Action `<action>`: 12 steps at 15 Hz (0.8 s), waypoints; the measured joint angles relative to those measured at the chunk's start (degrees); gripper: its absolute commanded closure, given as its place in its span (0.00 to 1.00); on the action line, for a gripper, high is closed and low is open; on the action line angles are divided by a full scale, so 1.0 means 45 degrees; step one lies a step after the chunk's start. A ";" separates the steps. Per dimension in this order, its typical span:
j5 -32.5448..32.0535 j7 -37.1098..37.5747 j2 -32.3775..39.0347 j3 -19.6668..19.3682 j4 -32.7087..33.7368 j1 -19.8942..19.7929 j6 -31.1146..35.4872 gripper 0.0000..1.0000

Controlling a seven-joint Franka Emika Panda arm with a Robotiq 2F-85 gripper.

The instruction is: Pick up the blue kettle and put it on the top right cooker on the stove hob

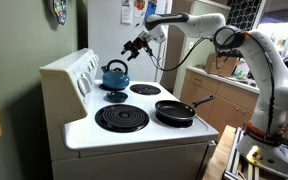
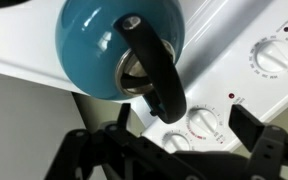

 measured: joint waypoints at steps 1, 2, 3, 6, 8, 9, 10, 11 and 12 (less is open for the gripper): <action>0.0008 0.0130 -0.0349 -0.0050 -0.0511 -0.0005 0.0079 0.00; 0.0013 0.0169 -0.0732 -0.0086 -0.1062 -0.0011 0.0248 0.00; 0.0014 0.0149 -0.1092 -0.0113 -0.1581 -0.0018 0.0428 0.00; -0.0271 0.0144 -0.2292 0.0031 -0.3233 -0.0213 0.1150 0.00; -0.0551 0.0184 -0.3152 0.0034 -0.4367 -0.0332 0.1395 0.00; -0.0738 0.0256 -0.3583 0.0023 -0.4946 -0.0393 0.1552 0.00; -0.0969 0.0361 -0.4017 -0.0006 -0.5517 -0.0446 0.1713 0.00; -0.1250 0.0503 -0.4423 -0.0050 -0.6041 -0.0489 0.1839 0.00; -0.1556 0.0662 -0.4796 -0.0099 -0.6529 -0.0525 0.2010 0.00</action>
